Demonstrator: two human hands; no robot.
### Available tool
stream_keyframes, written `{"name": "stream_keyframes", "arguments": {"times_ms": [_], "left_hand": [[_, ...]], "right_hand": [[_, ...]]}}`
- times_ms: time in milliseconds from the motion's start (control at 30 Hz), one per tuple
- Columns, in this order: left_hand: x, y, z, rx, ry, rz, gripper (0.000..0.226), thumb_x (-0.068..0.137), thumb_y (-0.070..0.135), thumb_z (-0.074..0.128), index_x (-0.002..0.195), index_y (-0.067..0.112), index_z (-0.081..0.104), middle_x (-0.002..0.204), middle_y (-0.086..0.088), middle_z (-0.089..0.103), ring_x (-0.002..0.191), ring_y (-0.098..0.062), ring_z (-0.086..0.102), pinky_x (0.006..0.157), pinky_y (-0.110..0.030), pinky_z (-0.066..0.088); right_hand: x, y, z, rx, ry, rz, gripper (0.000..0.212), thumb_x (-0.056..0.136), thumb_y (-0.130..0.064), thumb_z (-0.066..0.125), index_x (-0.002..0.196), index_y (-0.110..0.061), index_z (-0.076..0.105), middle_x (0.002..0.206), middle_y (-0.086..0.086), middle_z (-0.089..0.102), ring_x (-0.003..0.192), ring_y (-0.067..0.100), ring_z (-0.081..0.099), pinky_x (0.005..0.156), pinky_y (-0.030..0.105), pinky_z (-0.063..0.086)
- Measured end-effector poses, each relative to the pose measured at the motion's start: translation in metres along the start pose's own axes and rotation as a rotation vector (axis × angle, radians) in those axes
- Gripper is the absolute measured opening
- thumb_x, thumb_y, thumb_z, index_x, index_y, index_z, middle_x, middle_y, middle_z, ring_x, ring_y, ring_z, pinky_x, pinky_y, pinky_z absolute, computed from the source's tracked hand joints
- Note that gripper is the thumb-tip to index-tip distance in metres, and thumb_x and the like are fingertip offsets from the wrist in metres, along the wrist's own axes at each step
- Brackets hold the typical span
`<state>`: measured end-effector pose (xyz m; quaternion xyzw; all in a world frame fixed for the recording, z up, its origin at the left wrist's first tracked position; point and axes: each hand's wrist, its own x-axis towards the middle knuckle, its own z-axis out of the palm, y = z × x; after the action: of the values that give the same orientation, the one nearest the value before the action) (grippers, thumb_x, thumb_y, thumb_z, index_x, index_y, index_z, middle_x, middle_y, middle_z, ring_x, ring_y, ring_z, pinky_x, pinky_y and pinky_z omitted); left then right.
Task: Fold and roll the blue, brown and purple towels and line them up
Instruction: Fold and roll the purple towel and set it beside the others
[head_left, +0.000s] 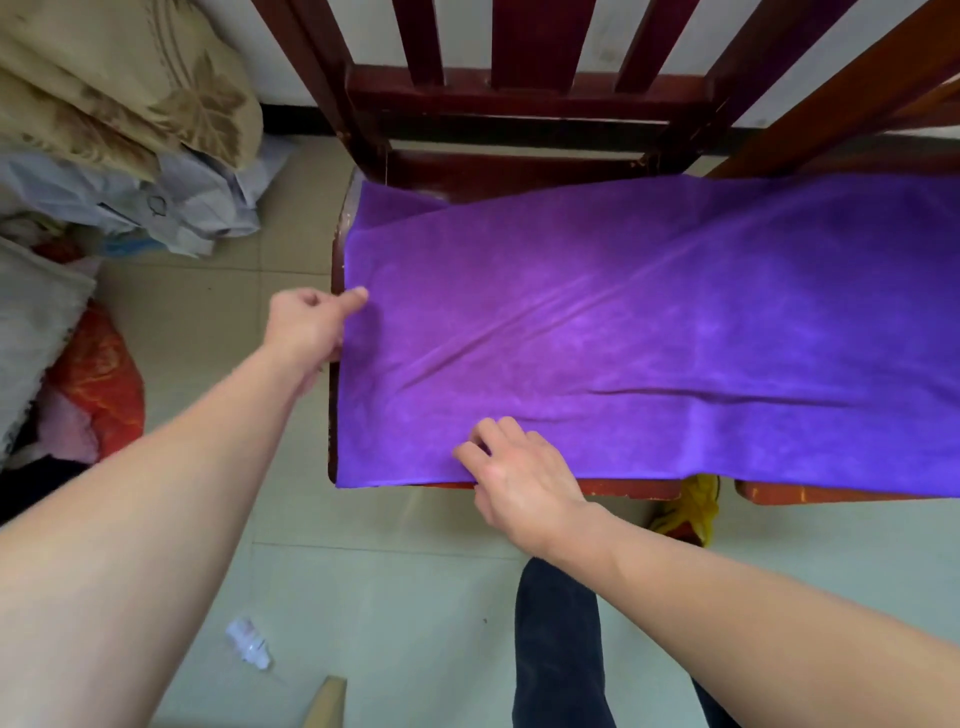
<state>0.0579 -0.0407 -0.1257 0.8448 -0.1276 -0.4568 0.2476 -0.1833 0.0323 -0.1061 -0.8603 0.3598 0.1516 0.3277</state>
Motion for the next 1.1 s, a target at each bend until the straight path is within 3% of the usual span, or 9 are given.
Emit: {"name": "stream_keyframes", "arguments": {"times_ms": [100,233,333,400,467,533,700,867,1100], "left_hand": [[0.016,0.033,0.003,-0.055,-0.051,0.025,0.026,0.084,0.032,0.071,0.075,0.019,0.050,0.062,-0.001,0.053,0.035,-0.006,0.047,0.052,-0.025,0.047],[0.032,0.067,0.020,-0.185,-0.046,0.090,0.034,0.078,0.021,0.076,0.104,0.014,0.054,0.078,0.000,0.065,0.051,-0.006,0.064,0.042,-0.019,0.048],[0.043,0.088,0.033,-0.239,0.171,0.148,0.035,0.070,0.001,0.074,0.096,0.017,0.058,0.092,-0.004,0.065,0.078,-0.017,0.069,0.059,-0.029,0.059],[0.048,0.097,0.032,-0.302,0.315,0.138,0.029,0.069,0.000,0.072,0.079,0.022,0.055,0.091,-0.005,0.066,0.082,-0.020,0.068,0.068,-0.036,0.060],[0.051,0.101,0.027,-0.312,0.355,0.137,0.031,0.070,0.001,0.071,0.069,0.025,0.051,0.085,-0.003,0.066,0.080,-0.020,0.068,0.065,-0.030,0.060],[0.048,0.097,0.023,-0.204,0.377,0.167,0.026,0.072,0.004,0.069,0.073,0.024,0.053,0.081,0.001,0.061,0.078,-0.017,0.063,0.058,-0.020,0.054],[0.008,0.079,0.027,0.046,0.388,0.233,0.019,0.074,0.008,0.063,0.085,0.023,0.062,0.082,0.000,0.063,0.081,-0.020,0.063,0.080,-0.033,0.056],[-0.084,0.042,0.086,0.205,0.168,0.311,0.012,0.076,0.008,0.065,0.084,0.017,0.067,0.072,-0.002,0.062,0.081,-0.028,0.065,0.079,-0.031,0.049],[-0.208,0.001,0.206,0.321,-0.153,0.329,0.013,0.077,0.009,0.061,0.077,0.022,0.062,0.059,0.009,0.055,0.075,-0.026,0.062,0.066,-0.031,0.048]], "right_hand": [[0.013,-0.007,0.012,-0.006,-0.021,-0.003,0.045,0.081,-0.008,0.052,0.125,-0.016,0.049,0.121,0.007,0.043,0.106,0.030,0.039,0.072,0.038,0.032],[0.014,-0.002,0.016,0.034,-0.044,-0.003,0.049,0.080,-0.010,0.053,0.127,-0.019,0.048,0.125,0.004,0.038,0.109,0.027,0.037,0.076,0.036,0.036],[0.012,0.006,0.011,0.106,-0.115,-0.013,0.050,0.080,-0.014,0.056,0.130,-0.021,0.050,0.131,-0.001,0.035,0.114,0.024,0.036,0.073,0.032,0.032],[0.012,0.010,0.006,0.153,-0.168,-0.005,0.051,0.081,-0.017,0.058,0.131,-0.021,0.050,0.133,-0.003,0.035,0.116,0.022,0.036,0.073,0.030,0.032],[0.009,0.015,0.000,0.177,-0.190,0.006,0.052,0.083,-0.018,0.057,0.134,-0.022,0.048,0.133,-0.003,0.036,0.116,0.021,0.037,0.074,0.031,0.035],[0.004,0.020,-0.005,0.201,-0.182,0.045,0.049,0.085,-0.018,0.055,0.134,-0.022,0.047,0.129,-0.002,0.040,0.115,0.022,0.039,0.076,0.034,0.041],[-0.026,0.060,-0.027,0.223,-0.089,0.250,0.041,0.088,-0.025,0.053,0.128,-0.022,0.050,0.124,-0.001,0.046,0.118,0.023,0.044,0.085,0.038,0.046],[-0.087,0.145,-0.071,0.215,0.041,0.557,0.037,0.086,-0.027,0.058,0.123,-0.020,0.058,0.115,0.006,0.055,0.106,0.027,0.058,0.082,0.037,0.048],[-0.165,0.288,-0.125,0.351,0.399,0.986,0.027,0.084,-0.020,0.067,0.109,-0.011,0.068,0.110,0.015,0.071,0.104,0.032,0.064,0.091,0.039,0.049]]}}
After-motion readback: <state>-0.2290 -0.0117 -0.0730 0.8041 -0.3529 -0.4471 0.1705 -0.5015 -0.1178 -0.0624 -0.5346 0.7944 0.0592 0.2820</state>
